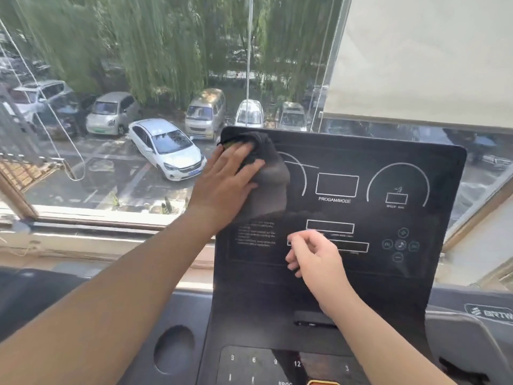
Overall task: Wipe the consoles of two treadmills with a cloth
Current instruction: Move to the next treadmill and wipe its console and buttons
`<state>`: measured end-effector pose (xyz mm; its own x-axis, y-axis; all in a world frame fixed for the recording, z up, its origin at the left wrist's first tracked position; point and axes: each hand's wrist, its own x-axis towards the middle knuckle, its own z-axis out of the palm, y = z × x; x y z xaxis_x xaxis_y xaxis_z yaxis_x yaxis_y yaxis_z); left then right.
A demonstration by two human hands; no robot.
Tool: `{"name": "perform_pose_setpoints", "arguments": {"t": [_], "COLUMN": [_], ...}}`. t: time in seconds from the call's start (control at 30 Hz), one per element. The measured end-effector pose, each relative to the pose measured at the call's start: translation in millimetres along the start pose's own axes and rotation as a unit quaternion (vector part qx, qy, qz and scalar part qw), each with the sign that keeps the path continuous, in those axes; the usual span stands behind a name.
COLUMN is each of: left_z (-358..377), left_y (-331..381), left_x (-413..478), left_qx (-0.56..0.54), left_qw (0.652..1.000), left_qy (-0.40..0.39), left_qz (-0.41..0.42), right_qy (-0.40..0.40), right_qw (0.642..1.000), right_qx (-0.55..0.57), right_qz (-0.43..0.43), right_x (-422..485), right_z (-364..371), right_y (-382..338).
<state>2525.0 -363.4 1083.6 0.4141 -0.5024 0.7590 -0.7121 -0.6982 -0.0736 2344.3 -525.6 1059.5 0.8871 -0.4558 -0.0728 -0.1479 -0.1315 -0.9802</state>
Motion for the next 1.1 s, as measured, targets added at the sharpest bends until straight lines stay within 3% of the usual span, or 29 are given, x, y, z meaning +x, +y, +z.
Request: {"name": "perform_pose_setpoints", "arguments": {"t": [0.13, 0.3, 0.4, 0.53, 0.87, 1.0, 1.1], "left_z": [5, 32, 31, 18, -34, -64, -89], "left_y": [21, 49, 79, 109, 193, 210, 213], "left_x": [-16, -136, -201, -232, -245, -262, -283], "left_qx": [-0.039, -0.039, -0.051, -0.090, -0.125, -0.163, -0.214], "left_qw": [0.995, 0.995, 0.982, 0.930, 0.865, 0.846, 0.797], "left_qy": [0.029, -0.012, -0.116, -0.289, -0.438, -0.456, -0.452], "left_qz": [-0.085, -0.089, -0.138, -0.210, -0.209, -0.223, -0.338], "right_qy": [-0.009, 0.031, 0.045, 0.056, 0.079, 0.000, -0.113], "right_qw": [0.999, 0.994, 0.991, 0.988, 0.979, 0.978, 0.961], "right_qx": [0.003, 0.018, 0.010, 0.002, 0.013, -0.029, -0.073], "right_qz": [0.041, 0.101, 0.124, 0.143, 0.189, 0.206, 0.242], "right_x": [-18, -55, -73, -93, -153, -167, -179], "right_z": [19, 12, 6, 2, -25, -33, -35], "right_y": [15, 50, 67, 79, 104, 116, 122]}}
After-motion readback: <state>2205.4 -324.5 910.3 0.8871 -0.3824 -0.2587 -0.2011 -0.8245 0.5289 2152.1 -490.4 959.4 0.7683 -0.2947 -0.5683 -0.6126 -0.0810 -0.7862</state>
